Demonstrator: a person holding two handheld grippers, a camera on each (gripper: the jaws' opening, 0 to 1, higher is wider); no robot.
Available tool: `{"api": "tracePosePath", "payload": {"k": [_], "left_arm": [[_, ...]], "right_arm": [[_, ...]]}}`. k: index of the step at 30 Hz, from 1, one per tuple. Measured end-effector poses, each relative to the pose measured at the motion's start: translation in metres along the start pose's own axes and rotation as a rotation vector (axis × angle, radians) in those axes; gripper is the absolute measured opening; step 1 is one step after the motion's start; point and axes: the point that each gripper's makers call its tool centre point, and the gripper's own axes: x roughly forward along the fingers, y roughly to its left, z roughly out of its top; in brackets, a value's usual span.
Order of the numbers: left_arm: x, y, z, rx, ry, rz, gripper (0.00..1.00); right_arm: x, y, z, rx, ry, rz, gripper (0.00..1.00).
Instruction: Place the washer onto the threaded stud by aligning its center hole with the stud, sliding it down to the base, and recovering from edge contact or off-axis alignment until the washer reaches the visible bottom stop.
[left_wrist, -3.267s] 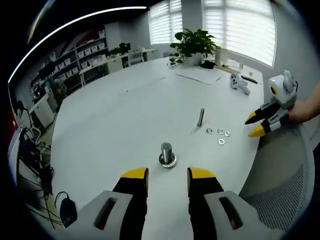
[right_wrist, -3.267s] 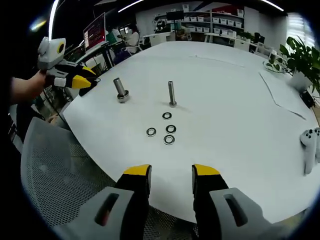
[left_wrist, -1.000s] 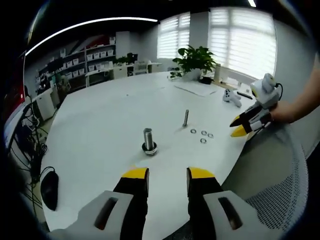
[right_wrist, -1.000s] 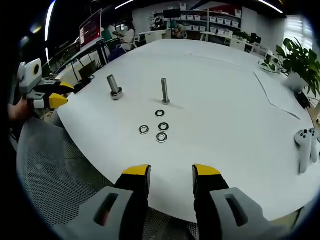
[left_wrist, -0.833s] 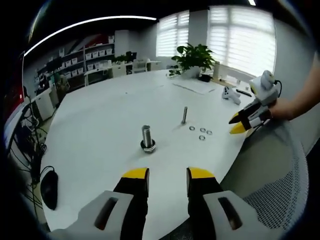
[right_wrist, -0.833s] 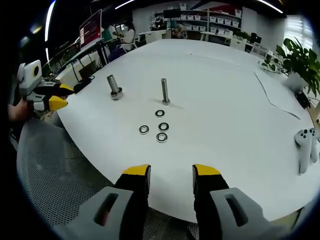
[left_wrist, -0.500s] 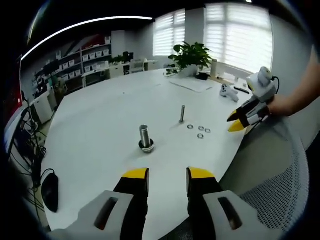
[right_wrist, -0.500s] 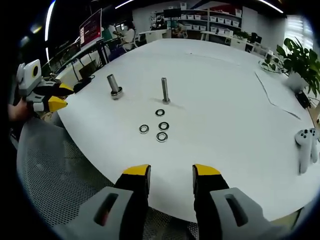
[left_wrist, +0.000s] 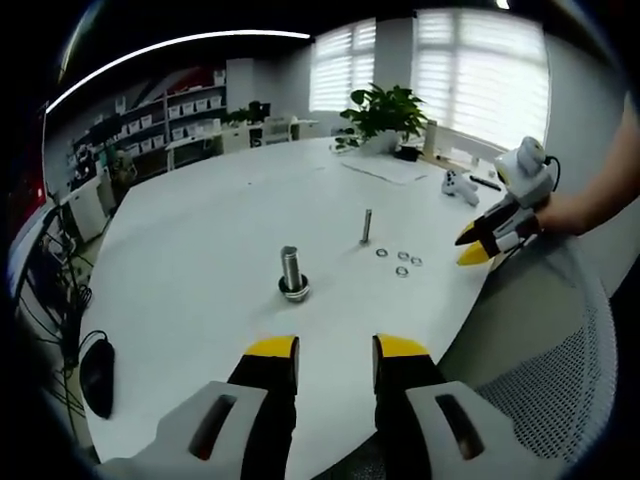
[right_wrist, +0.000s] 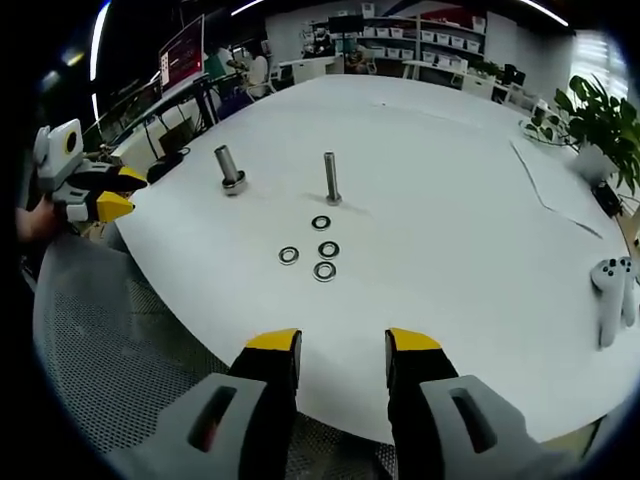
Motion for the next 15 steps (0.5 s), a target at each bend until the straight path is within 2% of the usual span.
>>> {"api": "tracePosePath", "payload": {"k": [15], "left_arm": [[-0.0005, -0.0027, -0.0020, 0.002, 0.001, -0.011, 0.27]], "right_arm": [[0.0005, -0.0002, -0.0017, -0.001, 0.009, -0.001, 0.36]]}}
